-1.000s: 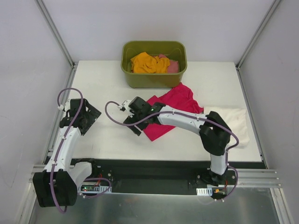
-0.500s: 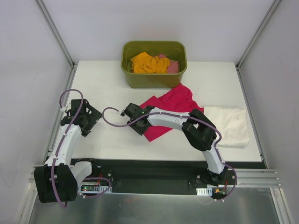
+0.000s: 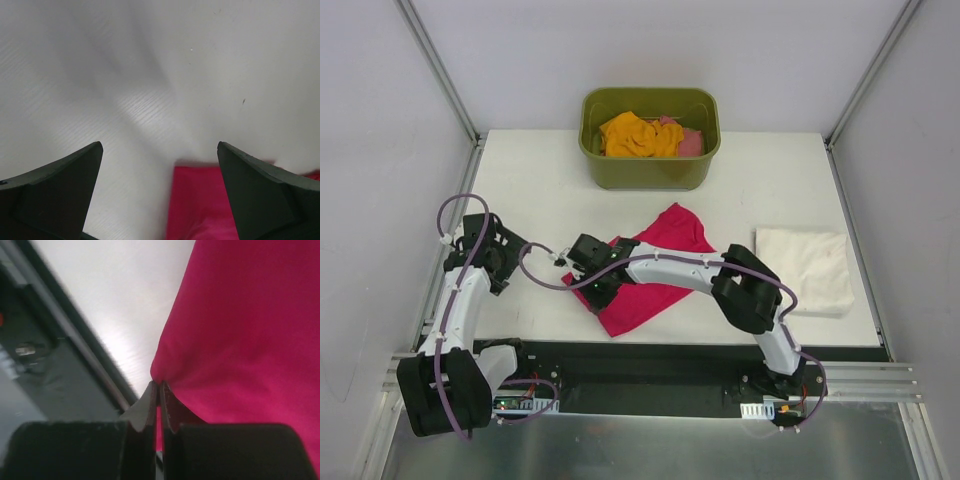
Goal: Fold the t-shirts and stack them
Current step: Grab one side of the 2/3 rectangular tshirt with right arm, then fold the long partially folded tshirt into a neat square, then smooth out wrinkles on the folded tshirt
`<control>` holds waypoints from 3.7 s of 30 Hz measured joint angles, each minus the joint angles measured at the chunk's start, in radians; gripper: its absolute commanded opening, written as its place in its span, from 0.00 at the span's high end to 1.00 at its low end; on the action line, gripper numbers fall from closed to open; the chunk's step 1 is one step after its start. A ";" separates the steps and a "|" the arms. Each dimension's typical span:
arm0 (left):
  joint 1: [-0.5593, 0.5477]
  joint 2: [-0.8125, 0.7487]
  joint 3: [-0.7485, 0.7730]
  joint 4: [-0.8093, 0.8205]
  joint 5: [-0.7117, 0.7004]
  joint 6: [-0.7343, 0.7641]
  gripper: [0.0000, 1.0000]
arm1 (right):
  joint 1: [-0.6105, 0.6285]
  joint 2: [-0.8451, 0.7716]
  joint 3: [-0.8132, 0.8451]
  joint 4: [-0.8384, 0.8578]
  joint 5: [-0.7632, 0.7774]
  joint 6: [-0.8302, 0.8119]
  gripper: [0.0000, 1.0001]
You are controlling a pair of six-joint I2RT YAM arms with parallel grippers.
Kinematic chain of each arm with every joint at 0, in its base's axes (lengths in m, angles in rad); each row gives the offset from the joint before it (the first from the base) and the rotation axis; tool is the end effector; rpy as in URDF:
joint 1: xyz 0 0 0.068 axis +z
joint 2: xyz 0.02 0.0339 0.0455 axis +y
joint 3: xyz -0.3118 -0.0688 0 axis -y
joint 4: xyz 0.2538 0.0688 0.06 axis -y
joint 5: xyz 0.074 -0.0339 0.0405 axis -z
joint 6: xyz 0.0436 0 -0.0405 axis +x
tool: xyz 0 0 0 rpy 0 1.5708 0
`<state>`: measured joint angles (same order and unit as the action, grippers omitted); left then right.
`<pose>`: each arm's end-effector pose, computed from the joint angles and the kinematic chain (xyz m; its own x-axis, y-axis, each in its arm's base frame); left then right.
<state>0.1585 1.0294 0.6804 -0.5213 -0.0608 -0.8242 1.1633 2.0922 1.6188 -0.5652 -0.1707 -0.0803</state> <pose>0.1912 0.0333 0.2605 -0.3687 -0.8009 -0.4719 -0.6874 0.5766 -0.4416 0.1866 0.4509 0.2208 -0.2651 -0.8136 -0.5175 -0.9633 0.2469 0.1052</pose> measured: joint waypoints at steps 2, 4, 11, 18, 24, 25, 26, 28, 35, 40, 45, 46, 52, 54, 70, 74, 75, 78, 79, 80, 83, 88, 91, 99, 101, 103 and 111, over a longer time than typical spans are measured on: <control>0.021 0.002 0.000 0.000 0.001 -0.001 0.01 | 0.005 -0.021 0.024 0.006 -0.085 0.036 0.99; 0.036 0.005 0.000 0.000 0.002 -0.002 0.01 | 0.002 -0.046 0.055 0.016 -0.152 0.068 0.99; 0.057 0.005 0.003 0.000 0.007 -0.003 0.01 | -0.058 -0.201 0.045 0.072 -0.262 0.156 0.99; 0.059 0.005 0.023 0.003 0.031 -0.003 0.01 | -0.217 -0.354 -0.135 0.134 -0.284 0.237 0.99; 0.059 0.005 0.025 0.016 0.046 -0.003 0.01 | -0.282 -0.449 -0.252 0.143 -0.261 0.253 0.99; 0.059 0.006 0.025 0.019 0.051 -0.002 0.01 | -0.287 -0.469 -0.269 0.149 -0.258 0.252 0.99; 0.059 0.010 0.025 0.021 0.057 -0.003 0.01 | -0.293 -0.490 -0.285 0.149 -0.256 0.251 0.99; 0.059 0.023 0.026 0.029 0.064 -0.002 0.01 | -0.310 -0.528 -0.312 0.148 -0.249 0.242 0.99; 0.059 0.062 0.026 0.051 0.111 -0.002 0.01 | -0.380 -0.598 -0.346 0.117 -0.192 0.163 0.95; 0.056 0.069 0.026 0.073 0.148 0.000 0.01 | -0.421 -0.599 -0.365 0.078 -0.177 0.120 0.89; 0.004 0.071 0.028 0.085 0.177 0.002 0.01 | -0.499 -0.538 -0.384 0.029 -0.164 0.114 0.69; -0.017 0.071 0.032 0.086 0.182 0.002 0.01 | -0.515 -0.518 -0.389 0.019 -0.156 0.118 0.53; -0.174 0.119 0.090 0.097 0.200 0.010 0.01 | -0.563 -0.439 -0.391 -0.093 -0.033 0.130 0.39; -0.229 0.152 0.116 0.102 0.225 0.021 0.01 | -0.562 -0.444 -0.390 -0.115 -0.010 0.130 0.33; -0.496 0.379 0.137 0.328 0.542 0.026 0.01 | -0.426 -0.672 -0.682 0.211 -0.386 0.253 0.03; -0.528 0.431 0.117 0.385 0.548 0.008 0.01 | -0.433 -0.586 -0.701 0.257 -0.382 0.283 0.03; -0.537 0.444 0.101 0.399 0.549 0.001 0.01 | -0.437 -0.560 -0.701 0.266 -0.376 0.285 0.03; -0.562 0.457 0.053 0.425 0.546 -0.018 0.01 | -0.462 -0.490 -0.701 0.267 -0.349 0.283 0.03; -0.581 0.456 0.036 0.434 0.547 -0.029 0.01 | -0.476 -0.472 -0.701 0.264 -0.341 0.280 0.03; -0.605 0.453 0.023 0.445 0.549 -0.042 0.01 | -0.496 -0.452 -0.697 0.254 -0.335 0.272 0.03; -0.666 0.436 -0.003 0.483 0.548 -0.077 0.01 | -0.535 -0.429 -0.661 0.208 -0.315 0.236 0.03; -0.780 0.343 -0.069 0.497 0.503 -0.141 0.01 | -0.583 -0.382 -0.558 0.135 -0.204 0.108 0.03; -0.829 0.241 -0.090 0.464 0.460 -0.149 0.01 | -0.623 -0.362 -0.486 0.095 -0.149 0.033 0.03; -0.787 0.113 0.003 0.362 0.256 -0.077 0.07 | -0.649 -0.557 -0.495 0.048 -0.082 -0.027 0.03; -0.747 0.163 0.067 0.345 0.241 -0.045 0.19 | -0.653 -0.616 -0.509 0.046 -0.079 -0.018 0.03; -0.710 0.254 0.154 0.336 0.244 -0.010 0.23 | -0.666 -0.655 -0.521 0.051 -0.082 -0.005 0.02; -0.669 0.662 0.523 0.271 0.321 0.186 0.38 | -0.740 -0.639 -0.552 0.056 -0.124 0.026 0.05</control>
<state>-0.5102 1.6913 1.2037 -0.2501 0.2604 -0.6384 0.4229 1.4536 1.0664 -0.5091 -0.2943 -0.0540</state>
